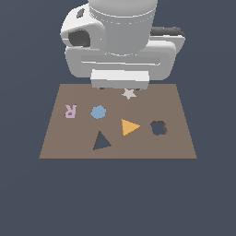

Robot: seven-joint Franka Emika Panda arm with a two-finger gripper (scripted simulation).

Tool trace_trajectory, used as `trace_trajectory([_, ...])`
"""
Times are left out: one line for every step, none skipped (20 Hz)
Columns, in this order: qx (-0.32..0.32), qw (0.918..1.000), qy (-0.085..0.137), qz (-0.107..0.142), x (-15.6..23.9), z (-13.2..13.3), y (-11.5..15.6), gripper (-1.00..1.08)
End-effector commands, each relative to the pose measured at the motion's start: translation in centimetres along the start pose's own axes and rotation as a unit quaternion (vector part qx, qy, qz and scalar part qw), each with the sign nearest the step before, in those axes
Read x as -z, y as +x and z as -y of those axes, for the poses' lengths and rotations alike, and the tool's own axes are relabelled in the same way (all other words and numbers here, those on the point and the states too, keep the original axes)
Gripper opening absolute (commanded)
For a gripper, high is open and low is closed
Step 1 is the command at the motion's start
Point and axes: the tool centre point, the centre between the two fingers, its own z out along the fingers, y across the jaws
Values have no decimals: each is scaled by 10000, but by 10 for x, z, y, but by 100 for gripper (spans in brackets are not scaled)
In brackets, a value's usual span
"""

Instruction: Insert a designated object into the corresponding slot on a board.

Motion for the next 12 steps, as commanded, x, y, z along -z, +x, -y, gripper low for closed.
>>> trace_trajectory([0, 10000, 0, 0, 0, 0, 0, 100])
trace_trajectory([0, 10000, 0, 0, 0, 0, 0, 100])
trace_trajectory([5, 10000, 1, 0, -1, 0, 0, 100])
trace_trajectory([10, 10000, 1, 0, -2, 1, 1, 100])
trace_trajectory([17, 10000, 2, 0, -4, 1, 2, 100])
trace_trajectory([26, 10000, 4, 1, -6, 2, 3, 100])
trace_trajectory([37, 10000, 5, 1, -9, 3, 4, 100])
trace_trajectory([51, 10000, 7, 1, -12, 4, 5, 100])
trace_trajectory([67, 10000, 10, 1, -16, 5, 6, 100])
trace_trajectory([84, 10000, 12, 2, -20, 7, 8, 100])
trace_trajectory([104, 9999, 15, 2, -25, 8, 10, 100])
trace_trajectory([125, 9999, 18, 3, -30, 10, 12, 100])
